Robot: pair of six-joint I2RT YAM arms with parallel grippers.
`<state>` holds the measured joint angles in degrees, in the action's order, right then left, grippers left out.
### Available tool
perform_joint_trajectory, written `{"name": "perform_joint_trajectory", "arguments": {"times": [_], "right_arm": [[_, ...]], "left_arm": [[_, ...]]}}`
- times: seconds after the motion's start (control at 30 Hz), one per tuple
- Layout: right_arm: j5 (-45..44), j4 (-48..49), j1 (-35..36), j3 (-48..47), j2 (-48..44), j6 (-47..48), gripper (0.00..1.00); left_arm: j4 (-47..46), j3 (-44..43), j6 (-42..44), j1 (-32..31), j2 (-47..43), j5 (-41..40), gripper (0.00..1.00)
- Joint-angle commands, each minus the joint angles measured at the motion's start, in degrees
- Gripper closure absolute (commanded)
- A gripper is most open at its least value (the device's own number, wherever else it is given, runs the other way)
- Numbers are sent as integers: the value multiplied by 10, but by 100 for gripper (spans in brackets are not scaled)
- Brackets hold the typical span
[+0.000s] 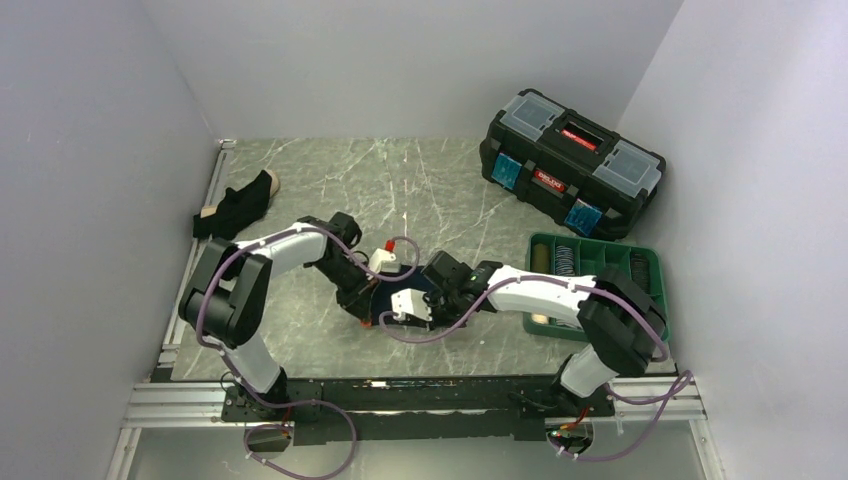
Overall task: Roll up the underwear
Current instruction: Fold the underwear at the center of the board.
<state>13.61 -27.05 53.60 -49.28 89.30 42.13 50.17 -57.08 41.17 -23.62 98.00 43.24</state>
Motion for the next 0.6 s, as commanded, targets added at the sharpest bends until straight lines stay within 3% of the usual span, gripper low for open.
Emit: {"name": "perform_joint_trajectory", "arguments": {"times": [0.0,0.2,0.4,0.57], "right_arm": [[78,-89,0,-34,-35,-38,100],[150,-135,-30,-63,-41,-55,100],[272,-241,-139,-178,38,-25,100],[307,-305,-189,-265,108,6,100]], "left_arm": [[57,16,36,-39,-42,-8,100],[124,-18,60,-55,-43,8,100],[185,-97,99,-18,22,46,100],[247,-194,127,24,103,78,100]]}}
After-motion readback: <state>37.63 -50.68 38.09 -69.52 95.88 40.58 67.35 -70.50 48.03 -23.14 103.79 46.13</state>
